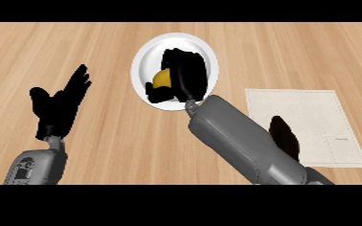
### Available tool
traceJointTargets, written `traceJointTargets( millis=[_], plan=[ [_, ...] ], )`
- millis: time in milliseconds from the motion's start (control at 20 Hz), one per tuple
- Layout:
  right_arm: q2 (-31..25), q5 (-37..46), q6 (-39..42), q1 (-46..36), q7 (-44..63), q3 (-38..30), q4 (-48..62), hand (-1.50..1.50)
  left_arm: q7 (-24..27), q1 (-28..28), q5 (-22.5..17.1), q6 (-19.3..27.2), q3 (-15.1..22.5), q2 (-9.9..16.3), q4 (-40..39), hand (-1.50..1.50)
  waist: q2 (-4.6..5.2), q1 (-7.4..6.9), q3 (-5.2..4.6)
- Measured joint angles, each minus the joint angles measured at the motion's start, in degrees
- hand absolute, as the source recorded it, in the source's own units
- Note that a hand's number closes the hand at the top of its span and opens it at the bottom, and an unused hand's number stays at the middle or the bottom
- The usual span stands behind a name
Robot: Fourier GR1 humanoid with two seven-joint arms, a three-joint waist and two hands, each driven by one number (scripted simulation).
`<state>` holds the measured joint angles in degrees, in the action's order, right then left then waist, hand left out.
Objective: Pick the lemon from the placemat and place it in the plate
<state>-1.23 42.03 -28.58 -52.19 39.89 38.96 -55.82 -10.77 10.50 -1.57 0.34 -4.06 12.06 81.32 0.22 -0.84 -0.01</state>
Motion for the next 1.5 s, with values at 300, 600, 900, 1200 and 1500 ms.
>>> traceJointTargets(
  millis=[300, 600, 900, 1200, 1500],
  plan=[
    [0.4, -9.6, 4.1, 2.1, -12.1, -6.9, 6.3, -1.5, 0.9, 0.2, 0.0, -0.1, -0.4, -0.3, -0.6, 0.0, 0.14, -0.11, 0.02],
    [0.7, -11.5, 1.3, 2.1, -25.2, -10.9, 8.8, -1.5, 0.2, -0.2, 0.4, -0.1, -0.2, -0.6, 0.0, 0.0, 0.04, 0.03, 0.04],
    [1.1, -19.3, 0.2, 3.2, -35.8, -13.7, -0.7, -1.5, 1.4, -0.9, 0.1, -0.9, -0.9, -0.1, -0.6, 0.0, -0.12, 0.14, 0.06],
    [1.2, -30.2, 3.2, 5.7, -32.5, -17.0, -9.5, -1.5, 0.3, -0.6, 0.3, -0.5, -0.8, -0.5, -0.4, 0.0, -0.34, 0.7, 0.04],
    [0.8, -38.5, 11.7, 10.5, -33.9, -21.7, -12.6, -1.5, 1.0, 0.0, 0.5, -0.6, -1.4, -0.4, -1.3, 0.0, -0.23, 0.8, 0.03]
  ],
)
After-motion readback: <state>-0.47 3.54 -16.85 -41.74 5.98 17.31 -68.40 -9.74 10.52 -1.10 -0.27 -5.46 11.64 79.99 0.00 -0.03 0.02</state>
